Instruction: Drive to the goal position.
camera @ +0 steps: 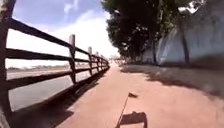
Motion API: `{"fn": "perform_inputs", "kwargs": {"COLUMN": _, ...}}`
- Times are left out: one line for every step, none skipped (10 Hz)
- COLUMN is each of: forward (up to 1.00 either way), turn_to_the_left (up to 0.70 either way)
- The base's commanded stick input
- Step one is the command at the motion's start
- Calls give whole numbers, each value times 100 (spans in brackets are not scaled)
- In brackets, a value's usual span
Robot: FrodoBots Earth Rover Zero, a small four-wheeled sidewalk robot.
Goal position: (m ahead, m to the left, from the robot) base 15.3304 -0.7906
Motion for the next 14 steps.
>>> {"fn": "perform_inputs", "kwargs": {"forward": 70, "turn_to_the_left": 11}}
{"fn": "perform_inputs", "kwargs": {"forward": 70, "turn_to_the_left": 5}}
{"fn": "perform_inputs", "kwargs": {"forward": 70, "turn_to_the_left": 5}}
{"fn": "perform_inputs", "kwargs": {"forward": 70, "turn_to_the_left": 5}}
{"fn": "perform_inputs", "kwargs": {"forward": 70, "turn_to_the_left": 5}}
{"fn": "perform_inputs", "kwargs": {"forward": 70, "turn_to_the_left": 4}}
{"fn": "perform_inputs", "kwargs": {"forward": 70, "turn_to_the_left": 2}}
{"fn": "perform_inputs", "kwargs": {"forward": 70, "turn_to_the_left": -6}}
{"fn": "perform_inputs", "kwargs": {"forward": 70, "turn_to_the_left": -8}}
{"fn": "perform_inputs", "kwargs": {"forward": 70, "turn_to_the_left": -8}}
{"fn": "perform_inputs", "kwargs": {"forward": 70, "turn_to_the_left": -8}}
{"fn": "perform_inputs", "kwargs": {"forward": 70, "turn_to_the_left": -8}}
{"fn": "perform_inputs", "kwargs": {"forward": 70, "turn_to_the_left": -8}}
{"fn": "perform_inputs", "kwargs": {"forward": 70, "turn_to_the_left": -8}}
